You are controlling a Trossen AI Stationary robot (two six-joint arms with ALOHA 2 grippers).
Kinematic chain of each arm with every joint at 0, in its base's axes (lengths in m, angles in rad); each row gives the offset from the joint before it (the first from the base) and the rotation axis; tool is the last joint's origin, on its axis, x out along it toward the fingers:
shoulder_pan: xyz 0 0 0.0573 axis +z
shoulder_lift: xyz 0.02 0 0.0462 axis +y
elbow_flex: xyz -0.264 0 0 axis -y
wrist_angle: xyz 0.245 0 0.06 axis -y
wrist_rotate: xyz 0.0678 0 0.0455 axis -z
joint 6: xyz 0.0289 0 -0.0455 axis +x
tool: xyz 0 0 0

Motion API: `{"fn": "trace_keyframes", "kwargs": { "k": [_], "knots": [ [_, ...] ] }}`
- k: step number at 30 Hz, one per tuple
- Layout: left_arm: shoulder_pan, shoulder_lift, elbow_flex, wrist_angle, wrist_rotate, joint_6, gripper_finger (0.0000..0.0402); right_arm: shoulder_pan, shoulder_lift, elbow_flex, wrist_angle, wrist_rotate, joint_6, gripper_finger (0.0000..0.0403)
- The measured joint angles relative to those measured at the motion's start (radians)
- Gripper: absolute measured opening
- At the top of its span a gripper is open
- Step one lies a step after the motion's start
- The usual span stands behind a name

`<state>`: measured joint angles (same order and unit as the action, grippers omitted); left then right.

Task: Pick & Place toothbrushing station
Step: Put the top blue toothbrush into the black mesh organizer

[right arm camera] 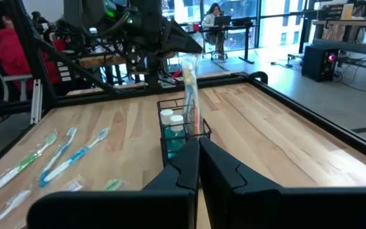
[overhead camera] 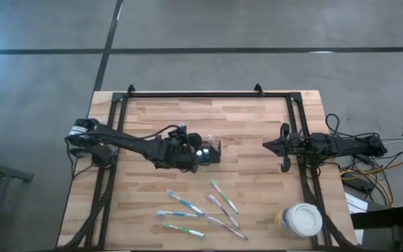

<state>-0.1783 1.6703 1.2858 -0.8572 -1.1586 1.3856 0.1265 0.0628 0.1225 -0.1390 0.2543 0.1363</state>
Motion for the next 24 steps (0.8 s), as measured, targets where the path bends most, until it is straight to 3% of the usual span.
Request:
{"fn": "trace_keyframes", "kwargs": {
  "k": [16,24],
  "knots": [
    [0.000,0.000,-0.082,0.170,0.038,0.103,0.0029,0.000,0.000,-0.002,-0.005,0.002,0.002,0.0008],
    [0.001,0.000,-0.082,0.169,0.043,0.105,0.0061,0.000,0.000,-0.003,-0.005,0.002,0.002,0.0008]
  ]
}}
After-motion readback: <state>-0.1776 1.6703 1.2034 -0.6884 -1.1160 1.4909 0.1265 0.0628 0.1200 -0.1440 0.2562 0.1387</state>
